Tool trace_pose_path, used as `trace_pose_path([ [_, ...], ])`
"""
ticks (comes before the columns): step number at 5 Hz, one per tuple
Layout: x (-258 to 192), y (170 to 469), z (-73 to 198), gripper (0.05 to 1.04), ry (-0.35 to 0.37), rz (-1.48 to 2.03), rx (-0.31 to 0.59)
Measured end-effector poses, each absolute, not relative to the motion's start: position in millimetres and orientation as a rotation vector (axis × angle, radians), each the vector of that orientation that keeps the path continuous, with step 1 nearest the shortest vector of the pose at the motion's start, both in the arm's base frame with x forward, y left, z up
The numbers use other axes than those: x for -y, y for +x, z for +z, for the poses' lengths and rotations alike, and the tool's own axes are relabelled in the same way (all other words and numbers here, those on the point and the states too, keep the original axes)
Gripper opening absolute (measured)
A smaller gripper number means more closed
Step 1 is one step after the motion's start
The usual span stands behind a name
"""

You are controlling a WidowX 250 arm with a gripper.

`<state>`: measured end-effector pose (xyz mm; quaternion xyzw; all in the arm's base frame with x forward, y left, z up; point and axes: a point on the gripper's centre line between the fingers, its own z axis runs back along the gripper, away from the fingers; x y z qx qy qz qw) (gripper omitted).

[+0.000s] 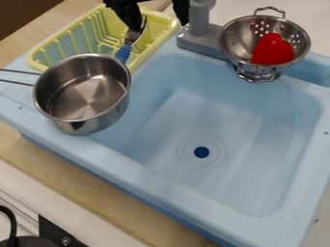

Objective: Put the silver pot with red object in the bottom right corner of sink

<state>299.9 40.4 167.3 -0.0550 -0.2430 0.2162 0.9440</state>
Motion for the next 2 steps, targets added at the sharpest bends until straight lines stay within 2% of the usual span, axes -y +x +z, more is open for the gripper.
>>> trace_pose_path([
  [2, -15.2, 301.8, 173.1, 0.997, -0.175, 0.389, 0.503],
])
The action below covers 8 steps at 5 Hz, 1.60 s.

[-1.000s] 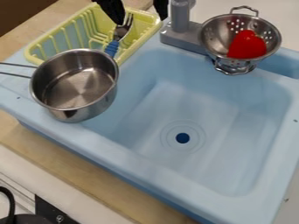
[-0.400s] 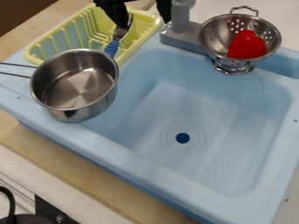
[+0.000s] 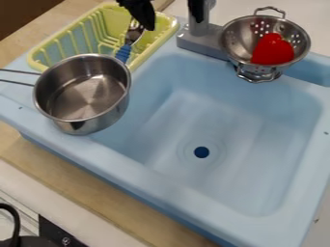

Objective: Put the silver pot with red object in the bottom right corner of sink

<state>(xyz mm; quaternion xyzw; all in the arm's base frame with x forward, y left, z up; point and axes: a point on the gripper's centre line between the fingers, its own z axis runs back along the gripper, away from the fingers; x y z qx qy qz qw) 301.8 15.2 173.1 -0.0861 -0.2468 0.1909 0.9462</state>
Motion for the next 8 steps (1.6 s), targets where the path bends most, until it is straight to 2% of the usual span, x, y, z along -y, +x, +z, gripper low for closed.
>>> trace_pose_path([
  [2, 4.4, 309.6, 173.2, 0.997, -0.228, 0.356, 0.523],
  [4, 10.9, 318.1, 161.1, 0.997, -0.219, 0.389, 0.494],
  [6, 17.1, 325.0, 162.9, 0.997, -0.269, 0.379, 0.523],
  [8, 21.0, 328.7, 143.4, 0.968, -0.264, 0.390, 0.480],
])
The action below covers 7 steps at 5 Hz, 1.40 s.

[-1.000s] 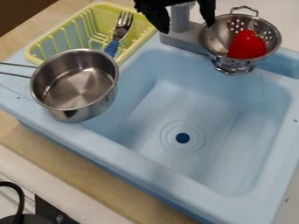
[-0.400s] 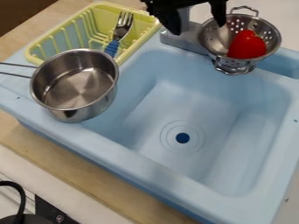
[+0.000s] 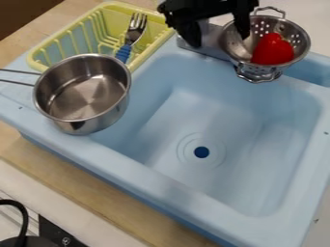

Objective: Put the silver pot with red object in the bottom right corner of sink

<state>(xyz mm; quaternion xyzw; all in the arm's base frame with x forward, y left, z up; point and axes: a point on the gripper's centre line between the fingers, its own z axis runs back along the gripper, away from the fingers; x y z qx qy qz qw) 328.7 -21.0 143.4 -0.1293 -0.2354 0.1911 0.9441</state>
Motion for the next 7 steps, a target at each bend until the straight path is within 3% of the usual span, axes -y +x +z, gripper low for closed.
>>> trace_pose_path([
  [2, 28.8, 322.1, 133.6, 0.410, -0.316, 0.383, 0.483],
  [3, 29.0, 322.3, 134.4, 0.183, -0.325, 0.369, 0.488],
  [4, 28.1, 321.9, 134.9, 0.072, -0.331, 0.366, 0.486],
  [7, 27.0, 303.0, 154.2, 0.059, -0.360, 0.397, 0.488],
])
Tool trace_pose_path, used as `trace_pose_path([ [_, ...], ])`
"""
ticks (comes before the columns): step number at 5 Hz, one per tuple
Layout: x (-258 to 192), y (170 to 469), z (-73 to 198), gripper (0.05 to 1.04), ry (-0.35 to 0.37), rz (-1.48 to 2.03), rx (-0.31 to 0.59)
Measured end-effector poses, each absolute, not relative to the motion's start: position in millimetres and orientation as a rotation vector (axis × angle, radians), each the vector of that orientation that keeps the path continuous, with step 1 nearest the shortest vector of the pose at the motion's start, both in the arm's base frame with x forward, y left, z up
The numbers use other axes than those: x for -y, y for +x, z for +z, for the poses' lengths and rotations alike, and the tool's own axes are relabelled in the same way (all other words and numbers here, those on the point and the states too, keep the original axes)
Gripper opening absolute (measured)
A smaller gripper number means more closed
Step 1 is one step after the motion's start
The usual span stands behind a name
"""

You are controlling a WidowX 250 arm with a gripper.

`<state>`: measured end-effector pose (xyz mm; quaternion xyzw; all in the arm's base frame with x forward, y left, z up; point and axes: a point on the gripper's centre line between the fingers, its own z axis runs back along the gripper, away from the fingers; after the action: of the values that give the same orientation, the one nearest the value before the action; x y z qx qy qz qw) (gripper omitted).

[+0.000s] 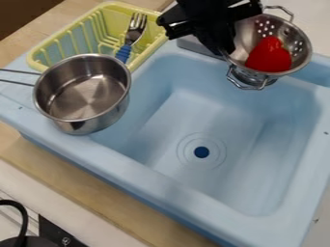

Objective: Put the silver pot with red object in the bottom right corner of sink

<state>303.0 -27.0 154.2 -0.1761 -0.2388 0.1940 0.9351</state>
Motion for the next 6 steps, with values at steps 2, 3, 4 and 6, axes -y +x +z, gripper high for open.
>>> trace_pose_path([
  [2, 31.8, 275.0, 158.7, 0.059, -0.369, 0.436, 0.471],
  [3, 42.0, 259.4, 157.4, 0.059, -0.356, 0.426, 0.457],
  [4, 55.7, 247.2, 146.7, 0.059, -0.339, 0.374, 0.428],
  [6, 59.6, 242.2, 131.4, 0.059, -0.298, 0.331, 0.398],
])
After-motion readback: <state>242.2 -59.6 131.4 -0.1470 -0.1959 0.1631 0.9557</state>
